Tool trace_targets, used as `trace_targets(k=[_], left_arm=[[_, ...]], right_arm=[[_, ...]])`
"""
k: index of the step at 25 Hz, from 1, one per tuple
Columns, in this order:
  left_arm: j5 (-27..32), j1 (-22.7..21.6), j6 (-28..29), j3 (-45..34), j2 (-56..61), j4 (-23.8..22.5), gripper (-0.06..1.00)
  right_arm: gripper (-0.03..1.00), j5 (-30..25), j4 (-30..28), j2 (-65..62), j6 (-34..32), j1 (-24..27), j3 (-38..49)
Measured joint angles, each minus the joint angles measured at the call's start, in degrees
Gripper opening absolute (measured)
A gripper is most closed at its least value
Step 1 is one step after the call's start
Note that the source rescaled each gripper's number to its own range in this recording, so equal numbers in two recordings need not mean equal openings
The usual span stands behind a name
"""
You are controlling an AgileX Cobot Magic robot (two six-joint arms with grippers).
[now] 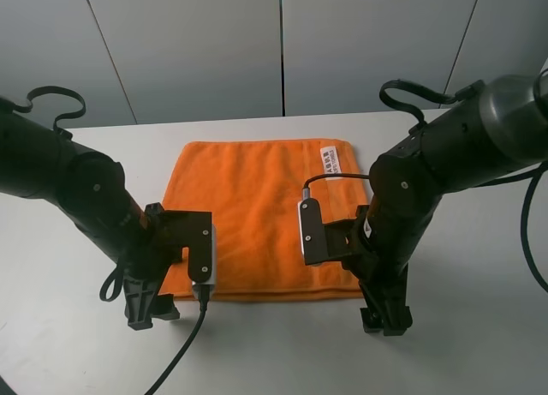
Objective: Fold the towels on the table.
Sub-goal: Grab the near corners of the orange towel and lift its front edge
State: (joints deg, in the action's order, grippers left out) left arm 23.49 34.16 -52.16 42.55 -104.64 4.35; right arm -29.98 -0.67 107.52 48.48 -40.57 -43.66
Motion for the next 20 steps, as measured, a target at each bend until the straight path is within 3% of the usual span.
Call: trace_targets(k=[5,20], left_arm=[[0.00,0.00,0.00,0.00,0.00,-2.48,1.00],[-2.91,0.00,0.00,0.00,-0.02,-2.85,1.00]], right_arm=[[1.00,0.11,0.00,0.00,0.00,0.00,0.00],[1.00,0.33,0.24,0.00,0.00,0.00,0.00]])
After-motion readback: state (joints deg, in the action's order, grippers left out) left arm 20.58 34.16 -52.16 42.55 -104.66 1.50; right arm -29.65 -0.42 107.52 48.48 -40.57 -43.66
